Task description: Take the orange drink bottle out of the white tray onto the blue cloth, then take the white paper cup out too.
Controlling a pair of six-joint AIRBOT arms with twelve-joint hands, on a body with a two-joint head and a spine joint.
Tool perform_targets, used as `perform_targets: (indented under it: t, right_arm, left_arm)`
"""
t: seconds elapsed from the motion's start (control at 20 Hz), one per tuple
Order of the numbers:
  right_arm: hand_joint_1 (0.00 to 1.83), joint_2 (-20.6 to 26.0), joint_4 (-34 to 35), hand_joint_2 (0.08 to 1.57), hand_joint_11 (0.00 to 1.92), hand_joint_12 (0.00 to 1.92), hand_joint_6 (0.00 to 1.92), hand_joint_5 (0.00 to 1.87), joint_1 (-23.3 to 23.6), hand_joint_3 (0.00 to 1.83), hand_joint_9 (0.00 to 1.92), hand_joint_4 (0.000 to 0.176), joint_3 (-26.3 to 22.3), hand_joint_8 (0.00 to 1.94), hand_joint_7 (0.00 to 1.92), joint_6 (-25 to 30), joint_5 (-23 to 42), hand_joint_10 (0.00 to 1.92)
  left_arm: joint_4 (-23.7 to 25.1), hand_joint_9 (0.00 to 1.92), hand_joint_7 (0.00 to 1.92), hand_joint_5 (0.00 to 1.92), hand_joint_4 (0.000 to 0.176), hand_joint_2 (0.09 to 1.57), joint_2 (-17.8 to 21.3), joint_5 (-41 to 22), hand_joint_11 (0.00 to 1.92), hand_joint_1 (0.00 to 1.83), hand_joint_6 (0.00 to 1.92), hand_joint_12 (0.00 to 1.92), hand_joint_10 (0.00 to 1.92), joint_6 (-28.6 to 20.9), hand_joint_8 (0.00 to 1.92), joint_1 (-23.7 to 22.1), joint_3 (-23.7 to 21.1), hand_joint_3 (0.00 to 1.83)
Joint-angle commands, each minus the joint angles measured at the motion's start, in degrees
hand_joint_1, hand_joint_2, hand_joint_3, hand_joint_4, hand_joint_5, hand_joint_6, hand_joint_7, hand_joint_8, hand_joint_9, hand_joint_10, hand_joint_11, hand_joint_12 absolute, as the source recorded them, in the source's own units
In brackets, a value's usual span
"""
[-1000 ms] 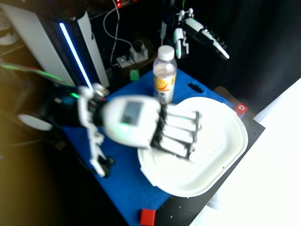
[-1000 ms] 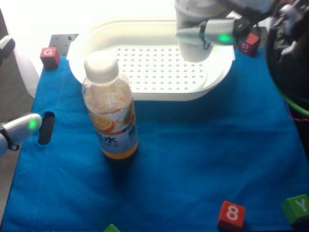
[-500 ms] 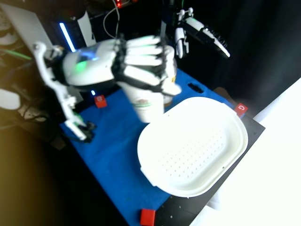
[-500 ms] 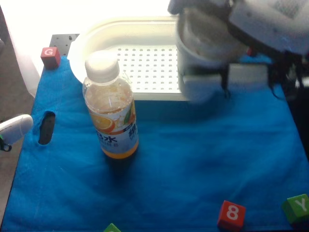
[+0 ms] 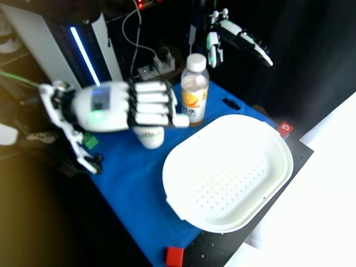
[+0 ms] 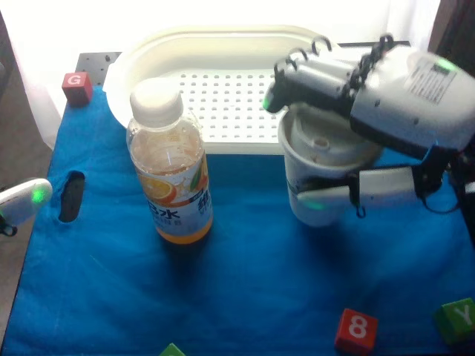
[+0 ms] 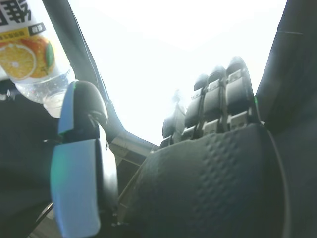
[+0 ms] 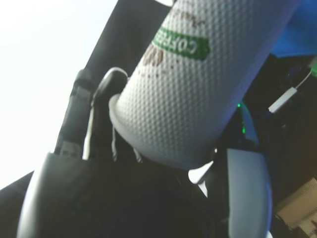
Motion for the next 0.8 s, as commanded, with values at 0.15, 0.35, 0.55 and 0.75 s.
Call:
perform_targets:
  t: [0.15,0.35,0.55,0.75]
  right_arm:
    - [0.71,-1.09,0.99,1.15,0.01,1.7,0.8,0.0,-0.61,0.0,0.01,0.0,-0.29,0.76,0.06,0.12,6.11,1.15]
    - [0.64,-0.18,0.41,1.12,0.0,1.55,0.28,0.02,-1.8,0.0,0.0,0.0,-1.78,0.05,0.07,0.13,5.58,0.71]
    - [0.52,2.28,0.26,1.08,0.0,1.48,0.0,0.0,-1.97,0.0,0.0,0.016,-3.83,0.0,0.0,0.13,6.1,0.03]
    - [0.4,3.99,0.49,1.03,0.0,0.18,0.0,0.0,-1.96,0.0,0.0,0.109,-4.79,0.0,0.0,0.13,9.22,0.0]
  left_arm:
    - [0.04,0.0,0.0,0.0,0.139,1.11,0.01,-7.62,0.0,0.76,0.0,0.0,0.0,-0.4,0.0,-0.08,0.05,0.01]
    - [-0.16,0.0,0.0,0.0,0.112,1.11,0.03,-7.92,0.0,0.82,0.0,0.0,0.0,-0.4,0.0,-0.04,0.02,0.0]
    - [-0.78,0.0,0.0,0.0,0.128,1.11,0.08,-8.74,0.0,0.81,0.0,0.0,0.0,-0.54,0.0,0.56,-0.15,0.0]
    - [-1.19,0.0,0.0,0.0,0.135,1.11,0.09,-8.81,0.0,0.8,0.0,0.0,0.0,-0.66,0.0,0.78,-0.2,0.0]
